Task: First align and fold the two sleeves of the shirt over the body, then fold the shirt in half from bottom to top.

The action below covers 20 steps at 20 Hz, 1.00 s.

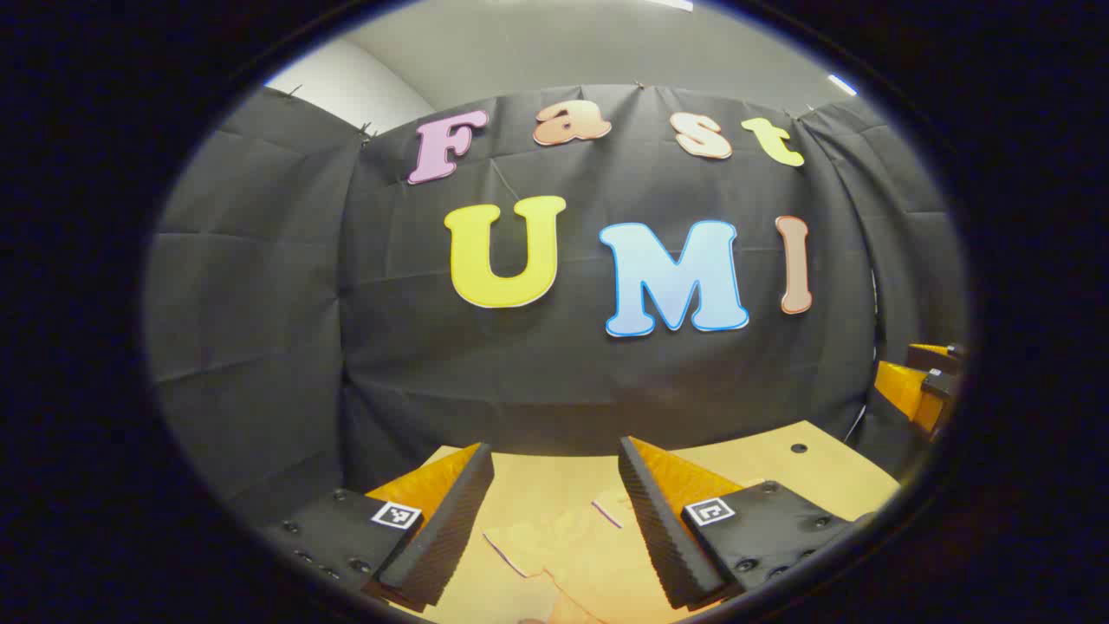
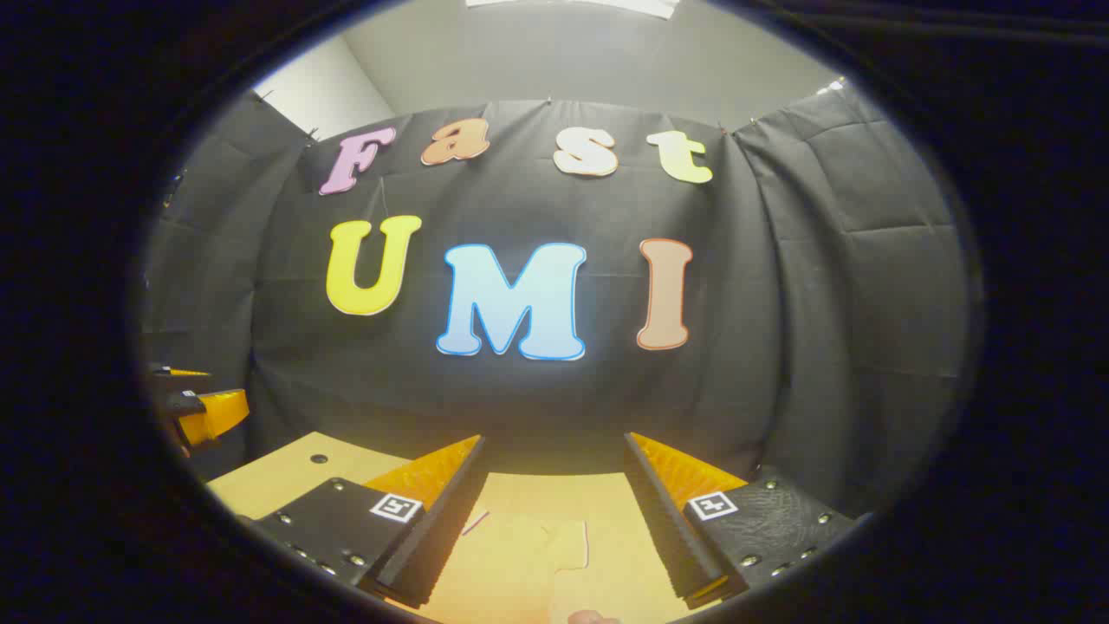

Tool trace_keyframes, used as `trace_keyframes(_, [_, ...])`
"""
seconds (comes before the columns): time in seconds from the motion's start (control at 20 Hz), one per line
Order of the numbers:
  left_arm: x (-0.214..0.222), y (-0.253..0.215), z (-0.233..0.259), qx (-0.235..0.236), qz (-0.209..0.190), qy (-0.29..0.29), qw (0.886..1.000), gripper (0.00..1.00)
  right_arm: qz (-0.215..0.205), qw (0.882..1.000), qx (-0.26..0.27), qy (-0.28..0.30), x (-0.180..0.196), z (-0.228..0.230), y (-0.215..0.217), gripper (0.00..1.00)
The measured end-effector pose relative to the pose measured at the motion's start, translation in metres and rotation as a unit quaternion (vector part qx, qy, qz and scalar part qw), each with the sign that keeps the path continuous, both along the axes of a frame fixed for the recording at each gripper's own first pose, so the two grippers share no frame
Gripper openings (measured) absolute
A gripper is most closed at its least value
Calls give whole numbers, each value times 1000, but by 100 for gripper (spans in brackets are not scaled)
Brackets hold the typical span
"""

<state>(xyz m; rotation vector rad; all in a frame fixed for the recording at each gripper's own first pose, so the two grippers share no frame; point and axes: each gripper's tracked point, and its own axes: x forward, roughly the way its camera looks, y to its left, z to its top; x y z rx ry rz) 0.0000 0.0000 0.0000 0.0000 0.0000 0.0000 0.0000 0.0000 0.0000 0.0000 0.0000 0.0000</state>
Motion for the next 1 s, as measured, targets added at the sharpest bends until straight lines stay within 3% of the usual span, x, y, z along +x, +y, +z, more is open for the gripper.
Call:
trace_keyframes(0.65, [7,-11,11,8,-19,-16,1000,94,7,1000,2,10,9,-16,-10,96])
trace_keyframes(1.0, [9,-9,11,11,-8,-13,1000,94,8,998,4,56,43,-69,-21,96])
